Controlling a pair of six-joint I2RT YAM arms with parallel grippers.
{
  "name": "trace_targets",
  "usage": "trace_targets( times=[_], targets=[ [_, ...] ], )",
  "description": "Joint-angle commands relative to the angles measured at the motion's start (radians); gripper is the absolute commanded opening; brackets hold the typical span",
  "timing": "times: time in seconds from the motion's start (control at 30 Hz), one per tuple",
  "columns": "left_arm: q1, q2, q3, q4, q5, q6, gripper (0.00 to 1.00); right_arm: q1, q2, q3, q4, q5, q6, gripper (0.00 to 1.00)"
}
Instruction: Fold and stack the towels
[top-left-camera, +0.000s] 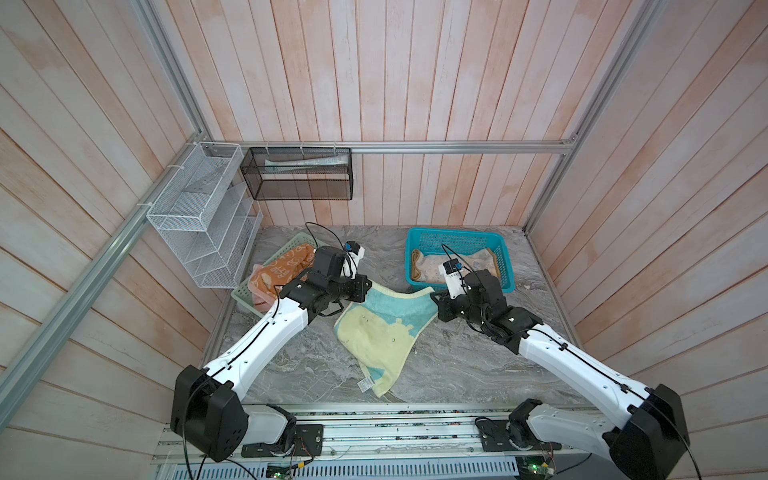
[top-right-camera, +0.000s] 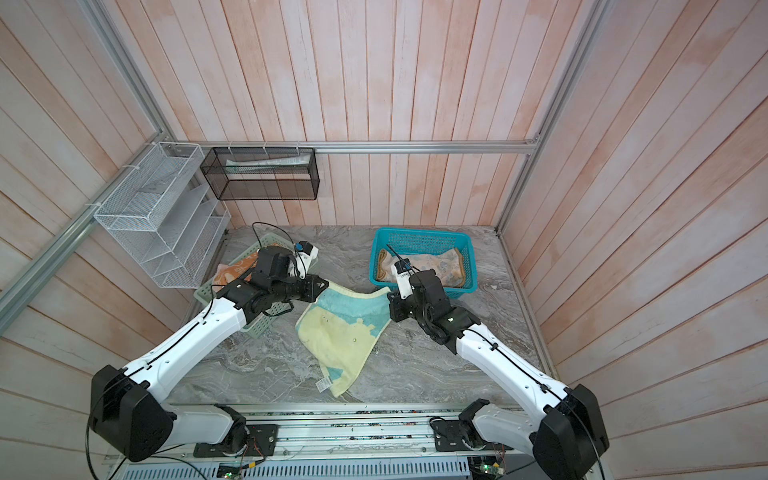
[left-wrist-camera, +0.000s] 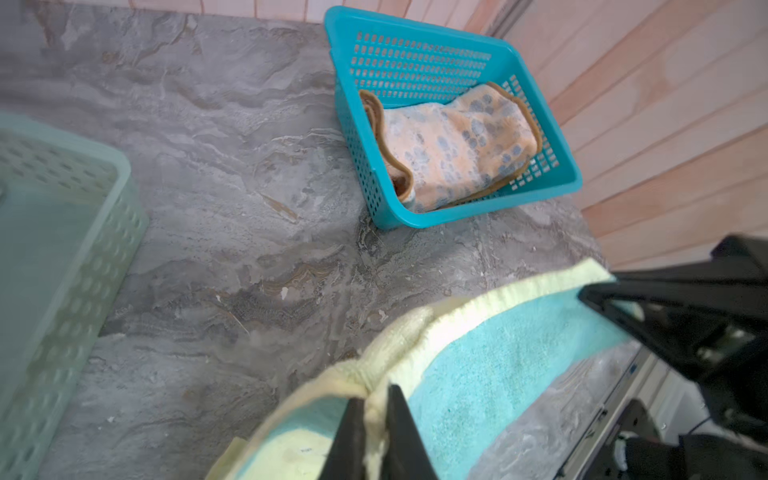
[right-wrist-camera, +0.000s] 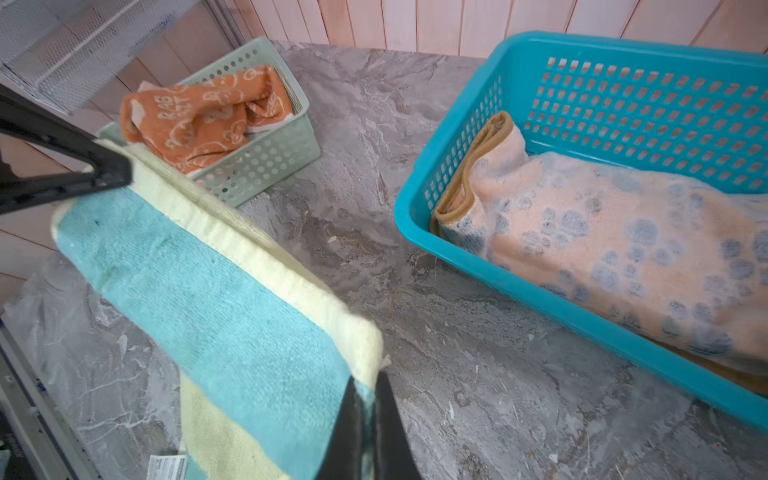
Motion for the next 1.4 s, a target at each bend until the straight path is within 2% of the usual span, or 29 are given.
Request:
trace_targets(
  times=[0.0, 0.13, 0.27, 0.5, 0.73, 1.1, 1.17, 1.23, 1.27, 1.33, 1.37],
  targets=[
    [0.005, -0.001, -0.088, 0.003, 0.004, 0.001, 0.29, -0.007, 0.037, -0.128, 0.084, 0.006, -0.034, 0.00],
    [0.011, -0.052, -0.183, 0.074, 0.021, -0.018, 0.32, -0.013, 0.105, -0.185, 0.116, 0.015, -0.037, 0.00],
    [0.012, -0.042, -0.230, 0.123, 0.039, 0.018, 0.33, -0.016, 0.169, -0.158, 0.090, -0.015, -0.041, 0.00],
    [0.006, 0.121, -0.197, 0.186, 0.096, 0.121, 0.34, -0.017, 0.199, -0.154, 0.093, -0.019, -0.028, 0.00],
    [0.007, 0.323, -0.134, 0.219, 0.156, 0.130, 0.40, -0.016, 0.204, -0.157, 0.094, -0.016, -0.022, 0.00],
    [0.006, 0.432, -0.161, 0.317, 0.252, 0.103, 0.45, -0.018, 0.219, -0.151, 0.097, -0.022, -0.023, 0.00],
    [0.008, 0.434, -0.173, 0.343, 0.284, 0.089, 0.40, -0.024, 0.227, -0.140, 0.097, -0.016, -0.026, 0.00],
    [0.009, 0.432, -0.186, 0.378, 0.316, 0.073, 0.31, -0.036, 0.242, -0.116, 0.091, 0.017, -0.024, 0.00],
    [0.009, 0.433, -0.186, 0.384, 0.327, 0.069, 0.25, -0.046, 0.250, -0.104, 0.092, 0.027, -0.030, 0.00],
    [0.012, 0.430, -0.182, 0.391, 0.329, 0.061, 0.04, -0.079, 0.274, -0.073, 0.097, 0.035, -0.050, 0.00],
    [0.015, 0.421, -0.185, 0.399, 0.323, 0.057, 0.00, -0.097, 0.288, -0.061, 0.101, 0.040, -0.060, 0.00]
  ],
)
